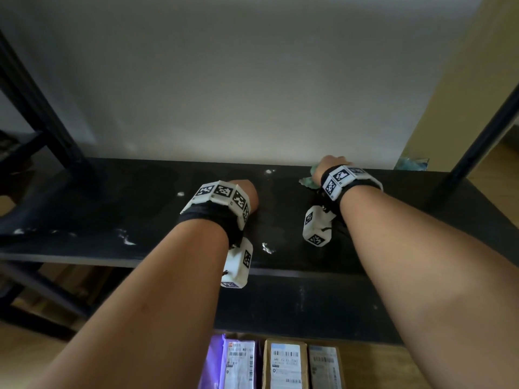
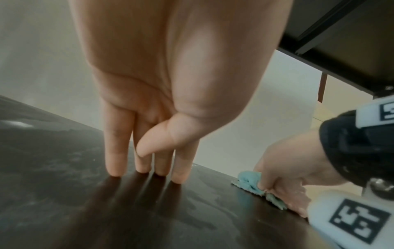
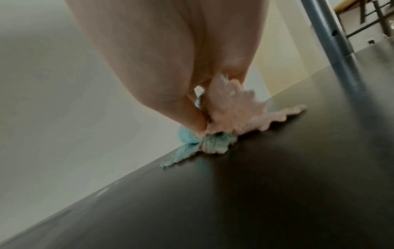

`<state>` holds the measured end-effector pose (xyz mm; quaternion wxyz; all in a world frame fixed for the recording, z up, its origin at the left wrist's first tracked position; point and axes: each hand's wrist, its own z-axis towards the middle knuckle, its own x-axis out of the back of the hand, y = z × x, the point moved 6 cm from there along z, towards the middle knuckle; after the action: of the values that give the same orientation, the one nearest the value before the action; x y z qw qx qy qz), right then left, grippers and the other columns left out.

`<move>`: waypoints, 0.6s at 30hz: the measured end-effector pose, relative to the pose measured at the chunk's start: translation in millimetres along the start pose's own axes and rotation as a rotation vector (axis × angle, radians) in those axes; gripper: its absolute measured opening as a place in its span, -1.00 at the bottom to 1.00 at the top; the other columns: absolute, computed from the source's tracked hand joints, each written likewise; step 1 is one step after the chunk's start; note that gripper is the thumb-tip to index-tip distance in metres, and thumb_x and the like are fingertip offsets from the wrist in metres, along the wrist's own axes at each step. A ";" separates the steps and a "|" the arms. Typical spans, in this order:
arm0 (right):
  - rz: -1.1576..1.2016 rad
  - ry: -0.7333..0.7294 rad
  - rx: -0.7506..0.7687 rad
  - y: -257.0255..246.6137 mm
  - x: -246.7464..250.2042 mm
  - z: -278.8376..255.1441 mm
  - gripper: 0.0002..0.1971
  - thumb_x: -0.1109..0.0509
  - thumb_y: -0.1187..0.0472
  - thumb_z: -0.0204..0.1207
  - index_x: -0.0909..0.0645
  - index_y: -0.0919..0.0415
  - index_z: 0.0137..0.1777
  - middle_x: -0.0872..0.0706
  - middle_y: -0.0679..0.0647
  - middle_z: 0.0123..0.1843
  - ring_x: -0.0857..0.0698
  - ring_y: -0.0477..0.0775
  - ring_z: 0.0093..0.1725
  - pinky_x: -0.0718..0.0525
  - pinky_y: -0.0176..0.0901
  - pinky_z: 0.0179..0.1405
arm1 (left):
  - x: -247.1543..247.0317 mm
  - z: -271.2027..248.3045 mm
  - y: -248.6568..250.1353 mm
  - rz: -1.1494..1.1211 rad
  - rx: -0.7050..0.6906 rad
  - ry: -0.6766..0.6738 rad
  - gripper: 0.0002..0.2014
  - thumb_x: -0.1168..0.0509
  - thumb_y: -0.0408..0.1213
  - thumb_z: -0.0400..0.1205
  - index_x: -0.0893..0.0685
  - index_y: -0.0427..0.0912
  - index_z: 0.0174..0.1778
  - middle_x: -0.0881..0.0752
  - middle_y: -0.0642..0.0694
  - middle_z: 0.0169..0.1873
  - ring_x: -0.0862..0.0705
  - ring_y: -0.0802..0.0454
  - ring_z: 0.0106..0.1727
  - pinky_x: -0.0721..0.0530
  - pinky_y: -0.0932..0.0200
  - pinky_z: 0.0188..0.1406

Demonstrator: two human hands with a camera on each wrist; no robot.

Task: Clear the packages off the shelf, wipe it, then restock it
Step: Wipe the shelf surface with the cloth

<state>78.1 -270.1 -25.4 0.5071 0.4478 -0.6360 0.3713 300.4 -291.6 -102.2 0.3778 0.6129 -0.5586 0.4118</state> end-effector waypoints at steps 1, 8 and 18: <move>-0.014 0.010 0.002 -3.3 1.0 -4.7 -0.71 -0.40 0.04 0.52 -0.61 0.31 -0.02 -0.56 0.24 0.27 -0.58 0.34 0.31 -0.57 0.10 0.24 | 4.8 -14.1 -0.1 0.002 0.001 0.009 -0.52 -0.50 0.09 0.40 -0.66 -0.10 0.14 -0.73 -0.10 -0.11 -0.71 -0.18 0.17 -0.65 -0.06 0.15; -0.113 0.040 0.194 -46.0 -2.6 -3.8 -0.62 -0.27 0.14 0.63 -0.50 0.26 0.39 -0.40 0.27 0.45 -0.43 0.37 0.42 -0.44 0.16 0.40 | 13.6 -53.0 4.6 -0.024 -0.055 0.023 -0.59 -0.44 -0.06 0.54 -0.69 -0.24 0.21 -0.74 -0.16 0.16 -0.71 -0.17 0.20 -0.65 -0.06 0.25; 0.069 -0.075 0.319 -80.7 0.4 -11.9 -0.70 -0.26 0.01 0.62 -0.58 0.25 0.13 -0.64 0.22 0.30 -0.63 0.32 0.32 -0.55 -0.01 0.27 | 19.9 -64.9 10.1 0.034 -0.069 0.085 -0.65 -0.49 -0.07 0.47 -0.74 -0.21 0.07 -0.79 -0.14 -0.06 -0.75 -0.14 0.00 -0.72 -0.04 0.08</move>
<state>158.2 -285.3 -21.1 0.3924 0.5142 -0.6024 0.4676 285.6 -240.0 -59.3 0.4150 0.5717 -0.5663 0.4245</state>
